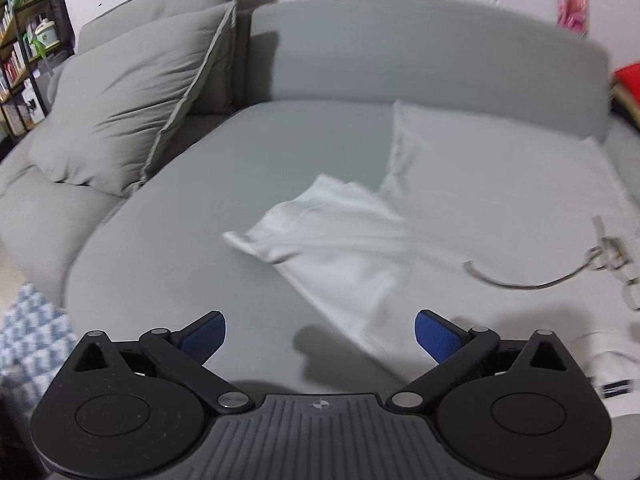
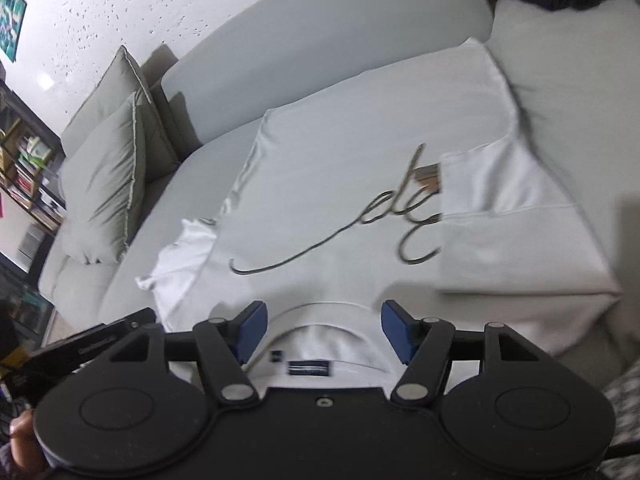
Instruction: Fold clothes
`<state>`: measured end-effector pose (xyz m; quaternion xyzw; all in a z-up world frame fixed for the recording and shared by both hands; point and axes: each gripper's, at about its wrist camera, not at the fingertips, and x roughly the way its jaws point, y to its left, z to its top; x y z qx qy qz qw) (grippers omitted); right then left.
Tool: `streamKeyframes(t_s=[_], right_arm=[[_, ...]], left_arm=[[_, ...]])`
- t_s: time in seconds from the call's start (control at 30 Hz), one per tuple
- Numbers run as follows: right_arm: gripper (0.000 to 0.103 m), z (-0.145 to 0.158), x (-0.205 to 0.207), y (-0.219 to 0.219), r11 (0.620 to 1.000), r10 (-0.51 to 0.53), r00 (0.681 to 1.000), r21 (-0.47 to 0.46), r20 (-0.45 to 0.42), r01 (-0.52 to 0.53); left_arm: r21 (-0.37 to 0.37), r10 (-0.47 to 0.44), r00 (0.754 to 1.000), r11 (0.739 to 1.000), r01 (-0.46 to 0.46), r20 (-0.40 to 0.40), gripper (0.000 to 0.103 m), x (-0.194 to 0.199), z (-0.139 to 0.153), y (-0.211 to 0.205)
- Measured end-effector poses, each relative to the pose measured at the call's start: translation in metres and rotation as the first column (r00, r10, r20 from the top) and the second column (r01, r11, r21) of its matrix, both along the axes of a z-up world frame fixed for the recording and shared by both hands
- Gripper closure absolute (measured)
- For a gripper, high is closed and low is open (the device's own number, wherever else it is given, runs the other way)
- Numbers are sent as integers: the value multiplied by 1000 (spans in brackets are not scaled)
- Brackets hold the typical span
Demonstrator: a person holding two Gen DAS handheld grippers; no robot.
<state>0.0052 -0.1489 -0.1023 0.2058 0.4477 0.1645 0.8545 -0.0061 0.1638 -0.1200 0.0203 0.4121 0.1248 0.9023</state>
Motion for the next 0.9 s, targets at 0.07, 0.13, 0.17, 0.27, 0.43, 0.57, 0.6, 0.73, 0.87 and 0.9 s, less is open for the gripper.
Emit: streamKeyframes(t_s=[0.07,0.13,0.17,0.27,0.43,0.57,0.6,0.73,0.87,0.9], right_arm=[[41,4,0,5,1000,8,1000,5,6,-8],[40,5,0,9,1000,14,1000,10,15,-14],[40,6,1,10,1000,14,1000,12,17,-14],[38,11,4,10,999,1,1000,47,17,-2],[35,18,13,10,990,-27,999,139,18,25],[35,20,16,14,985,-37,999,170,18,33],[35,19,16,15,984,-36,999,173,15,33],[35,18,16,15,983,-38,999,182,8,36],[35,18,15,15,984,-42,999,176,12,39],[35,18,14,14,984,-43,999,174,12,40]], left_arm=[[-8,-3,1000,1000,3,-13,1,8,2,7],[-70,-1,1000,998,2,6,1,12,6,19],[-98,0,1000,995,1,14,1,14,7,25],[-157,14,1000,988,-12,14,1,25,9,39],[-291,94,995,953,-83,21,1,35,11,75],[-437,191,981,886,-155,40,1,37,7,110],[-492,213,977,853,-173,27,1,38,4,120],[-716,290,955,653,-246,-64,11,45,-18,151],[-811,337,932,506,-296,-129,35,48,-38,161],[-824,338,931,482,-298,-139,37,49,-42,161]])
